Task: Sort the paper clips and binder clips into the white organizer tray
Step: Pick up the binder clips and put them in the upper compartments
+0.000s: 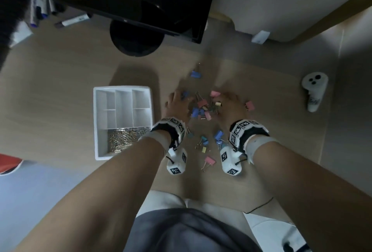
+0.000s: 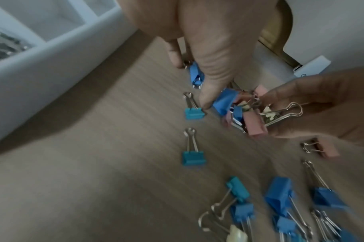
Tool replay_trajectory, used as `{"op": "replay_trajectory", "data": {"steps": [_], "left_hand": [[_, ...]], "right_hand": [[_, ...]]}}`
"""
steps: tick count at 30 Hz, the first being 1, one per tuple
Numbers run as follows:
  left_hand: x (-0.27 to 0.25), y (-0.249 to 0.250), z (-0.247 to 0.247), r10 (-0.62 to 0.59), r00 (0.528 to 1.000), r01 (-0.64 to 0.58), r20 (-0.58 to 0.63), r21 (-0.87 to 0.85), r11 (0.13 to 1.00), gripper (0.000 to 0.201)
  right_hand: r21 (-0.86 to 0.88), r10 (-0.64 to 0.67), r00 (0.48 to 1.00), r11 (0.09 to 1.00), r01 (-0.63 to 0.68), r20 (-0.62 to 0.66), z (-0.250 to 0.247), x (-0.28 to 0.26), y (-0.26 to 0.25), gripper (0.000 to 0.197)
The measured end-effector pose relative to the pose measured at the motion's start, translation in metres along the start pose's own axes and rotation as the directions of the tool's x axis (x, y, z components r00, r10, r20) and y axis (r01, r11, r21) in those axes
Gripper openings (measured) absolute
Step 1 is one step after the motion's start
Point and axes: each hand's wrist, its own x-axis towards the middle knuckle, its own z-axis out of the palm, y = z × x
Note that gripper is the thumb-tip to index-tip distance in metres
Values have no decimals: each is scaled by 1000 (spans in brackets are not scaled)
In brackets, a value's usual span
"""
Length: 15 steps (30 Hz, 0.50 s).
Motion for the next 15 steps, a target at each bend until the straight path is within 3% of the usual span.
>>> {"op": "replay_trajectory", "data": {"steps": [3,6,10,15], "left_hand": [[-15,0,8,-57,998,51,-40,-152,987,35],[-24,-4,14,-132,991,134,24,-202,970,41],[-33,-4,12,-275,955,296,110,-317,901,49],[-50,0,9,-303,952,295,29,-335,895,65]], "right_hand": [[82,69,997,994,-71,19,0,-10,4,28],[44,115,991,992,-118,67,3,-21,13,34],[148,143,988,978,-149,54,6,-34,19,46],[115,109,994,988,-108,1,-2,-50,25,48]]}}
